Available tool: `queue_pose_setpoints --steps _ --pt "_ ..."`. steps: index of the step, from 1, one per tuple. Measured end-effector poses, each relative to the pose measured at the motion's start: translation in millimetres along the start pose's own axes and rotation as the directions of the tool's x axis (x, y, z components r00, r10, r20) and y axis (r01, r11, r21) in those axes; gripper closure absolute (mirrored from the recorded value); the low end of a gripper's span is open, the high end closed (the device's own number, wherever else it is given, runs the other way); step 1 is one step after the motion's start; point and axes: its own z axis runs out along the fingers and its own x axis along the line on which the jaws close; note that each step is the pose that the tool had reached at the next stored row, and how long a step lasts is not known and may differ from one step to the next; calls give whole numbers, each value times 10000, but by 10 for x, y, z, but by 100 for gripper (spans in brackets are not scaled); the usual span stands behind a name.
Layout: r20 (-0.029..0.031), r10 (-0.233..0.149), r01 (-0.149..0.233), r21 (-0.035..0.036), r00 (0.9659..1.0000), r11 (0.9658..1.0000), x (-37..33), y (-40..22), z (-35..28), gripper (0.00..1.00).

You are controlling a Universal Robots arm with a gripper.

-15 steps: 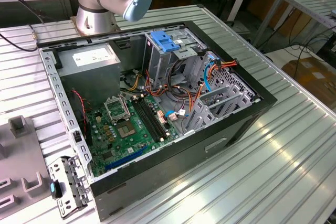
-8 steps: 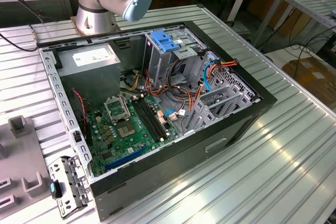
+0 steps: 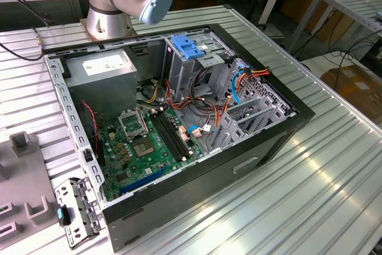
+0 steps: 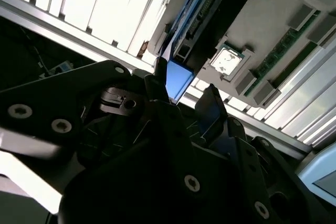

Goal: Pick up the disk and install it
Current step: 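Pick up the disk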

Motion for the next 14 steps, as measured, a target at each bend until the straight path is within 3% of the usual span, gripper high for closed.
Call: queue_pose_setpoints --steps 4,14 --pt "80 -1 1 -1 10000 10000 -2 13 57 50" --pt "93 -20 19 85 10000 10000 -2 49 202 50"
